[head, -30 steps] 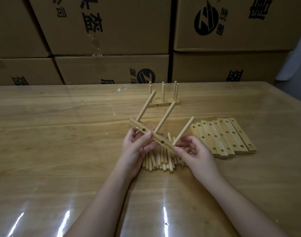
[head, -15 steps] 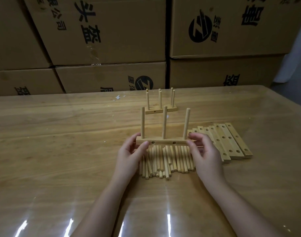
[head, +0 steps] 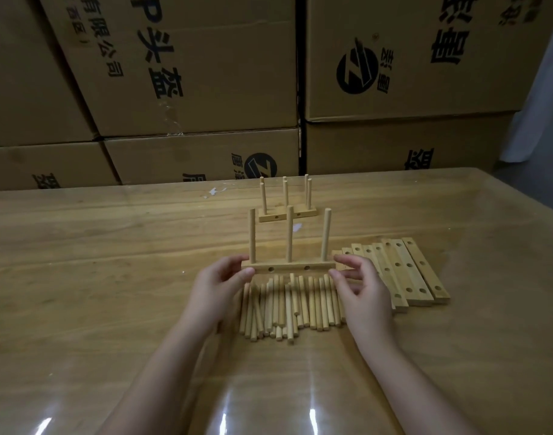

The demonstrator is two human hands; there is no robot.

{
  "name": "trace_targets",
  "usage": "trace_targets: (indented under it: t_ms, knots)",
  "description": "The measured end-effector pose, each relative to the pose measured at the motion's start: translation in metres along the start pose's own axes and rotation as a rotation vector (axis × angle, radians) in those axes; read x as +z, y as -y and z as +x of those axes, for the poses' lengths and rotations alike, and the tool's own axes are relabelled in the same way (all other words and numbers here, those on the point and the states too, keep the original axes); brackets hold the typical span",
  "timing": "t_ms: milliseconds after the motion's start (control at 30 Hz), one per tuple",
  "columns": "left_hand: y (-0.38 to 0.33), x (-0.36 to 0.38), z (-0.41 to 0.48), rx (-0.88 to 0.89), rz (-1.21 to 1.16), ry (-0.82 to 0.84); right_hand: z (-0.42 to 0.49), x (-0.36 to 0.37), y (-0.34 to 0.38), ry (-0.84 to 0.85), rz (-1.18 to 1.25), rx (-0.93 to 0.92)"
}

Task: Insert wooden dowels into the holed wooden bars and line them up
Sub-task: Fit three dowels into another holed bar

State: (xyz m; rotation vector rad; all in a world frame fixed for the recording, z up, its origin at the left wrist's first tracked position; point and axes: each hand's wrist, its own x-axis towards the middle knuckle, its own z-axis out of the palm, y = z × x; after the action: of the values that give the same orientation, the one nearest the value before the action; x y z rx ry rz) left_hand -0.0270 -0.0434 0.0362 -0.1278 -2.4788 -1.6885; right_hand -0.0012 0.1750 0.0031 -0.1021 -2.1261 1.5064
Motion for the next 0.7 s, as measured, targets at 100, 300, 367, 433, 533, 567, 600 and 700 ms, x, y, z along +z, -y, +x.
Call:
trace_targets:
  t_ms: [100,300,367,433,533,567,600,700]
  knots:
    - [-0.004,-0.006,0.025,0.001,0.037,-0.002,0.000,0.000,0.000,-0.008,-0.037,-0.037]
    - [0.017,0.006,0.086,-0.150,0.018,-0.030,-0.002,0.002,-0.003,0.039,-0.090,-0.159]
    - [0.025,0.013,0.101,-0.192,0.025,-0.015,-0.001,0.002,-0.005,0.044,-0.087,-0.155]
    - [0.029,0.020,0.116,-0.191,0.045,-0.012,0.000,0.003,-0.006,0.035,-0.084,-0.156]
    - [0.034,0.024,0.134,-0.176,0.112,0.022,0.000,0.003,-0.008,0.033,-0.069,-0.160]
    - [0.035,0.025,0.139,-0.182,0.133,0.019,0.001,0.003,-0.008,0.035,-0.062,-0.158]
    - [0.036,0.027,0.144,-0.187,0.152,0.006,0.001,0.003,-0.009,0.036,-0.061,-0.156]
    - [0.038,0.037,0.157,-0.158,0.222,-0.031,0.002,0.003,-0.009,0.039,-0.074,-0.151]
